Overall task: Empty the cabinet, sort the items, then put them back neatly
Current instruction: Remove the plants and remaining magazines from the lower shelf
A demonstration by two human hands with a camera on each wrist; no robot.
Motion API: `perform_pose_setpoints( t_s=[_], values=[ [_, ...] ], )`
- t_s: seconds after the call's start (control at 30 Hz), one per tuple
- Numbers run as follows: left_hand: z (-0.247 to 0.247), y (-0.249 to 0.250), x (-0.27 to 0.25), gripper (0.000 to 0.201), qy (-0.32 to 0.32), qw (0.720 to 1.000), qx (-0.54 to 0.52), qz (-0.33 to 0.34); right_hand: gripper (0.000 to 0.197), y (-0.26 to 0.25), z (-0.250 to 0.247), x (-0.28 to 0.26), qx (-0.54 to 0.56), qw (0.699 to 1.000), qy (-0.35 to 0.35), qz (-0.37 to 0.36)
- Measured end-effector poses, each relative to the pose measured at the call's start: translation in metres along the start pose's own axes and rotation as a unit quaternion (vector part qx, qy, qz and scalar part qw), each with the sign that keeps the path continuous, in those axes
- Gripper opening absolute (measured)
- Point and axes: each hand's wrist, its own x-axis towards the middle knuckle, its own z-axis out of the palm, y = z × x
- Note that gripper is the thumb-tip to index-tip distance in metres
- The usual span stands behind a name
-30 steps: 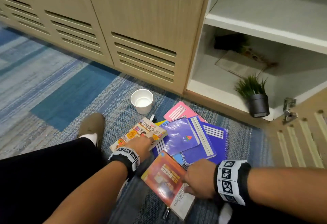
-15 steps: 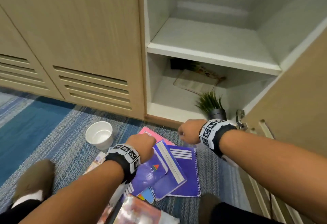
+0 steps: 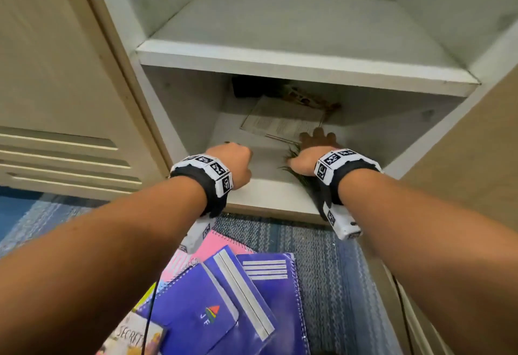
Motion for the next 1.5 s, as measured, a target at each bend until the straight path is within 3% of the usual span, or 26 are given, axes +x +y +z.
perform_pose_setpoints(
  t_s=[0.07,0.1,0.17,0.3,0.5,0.63,0.7,0.83,0.93,1.07,1.13,1.2,1.3,1.4,1.5],
  values=[
    [0.008,-0.002,0.027,0.028,-0.003,1.0,0.004,0.001,0.11,0.007,0.013,0.017,0.026,0.997,-0.063,0.03],
    [0.011,-0.003,0.04,0.032,-0.005,1.0,0.003,-0.001,0.115,0.012,0.022,0.023,0.02,0.996,-0.08,0.027],
    [0.017,-0.002,0.066,0.042,-0.02,1.0,0.001,-0.008,0.106,0.021,0.039,0.03,0.003,0.998,-0.058,0.01],
    [0.032,0.013,0.112,0.064,-0.026,0.999,0.026,-0.013,0.076,0.036,0.051,0.045,0.006,0.998,0.068,-0.008],
    [0.047,0.031,0.16,0.078,-0.009,1.0,-0.023,0.01,0.066,0.038,0.049,0.063,0.024,0.998,0.058,0.014],
    [0.055,0.04,0.173,0.077,-0.069,0.997,-0.029,-0.002,0.067,0.038,0.05,0.064,0.024,0.998,0.062,0.005],
    [0.058,0.04,0.171,0.076,-0.068,0.997,-0.022,-0.008,0.068,0.038,0.051,0.064,0.026,0.998,0.064,0.001],
    [0.057,0.036,0.143,0.079,-0.072,0.997,-0.039,-0.01,0.072,0.041,0.052,0.06,0.018,0.998,0.055,-0.001],
    [0.063,0.036,0.092,0.084,-0.041,0.998,-0.047,-0.016,0.074,0.037,0.053,0.045,0.004,0.999,0.043,-0.006],
    [0.078,0.043,0.014,0.105,-0.004,0.999,0.034,-0.009,0.058,0.027,0.06,0.014,-0.034,0.994,0.084,-0.061],
    [0.092,0.045,-0.018,0.108,-0.001,0.998,0.056,-0.004,0.061,0.021,0.064,-0.001,-0.048,0.991,0.081,-0.091],
    [0.107,0.044,-0.045,0.1,-0.008,0.999,0.045,0.004,0.065,0.016,0.067,-0.012,-0.049,0.99,0.071,-0.111],
    [0.117,0.037,-0.071,0.07,0.028,0.999,0.038,0.025,0.065,0.01,0.071,-0.024,0.008,0.991,0.068,-0.116],
    [0.111,0.029,-0.091,0.065,0.028,0.996,0.037,0.077,0.065,0.006,0.075,-0.032,0.075,0.989,0.062,-0.111],
    [0.092,0.016,-0.119,0.056,0.058,0.992,0.029,0.111,0.057,0.003,0.085,-0.043,0.113,0.98,0.099,-0.13]
  ],
)
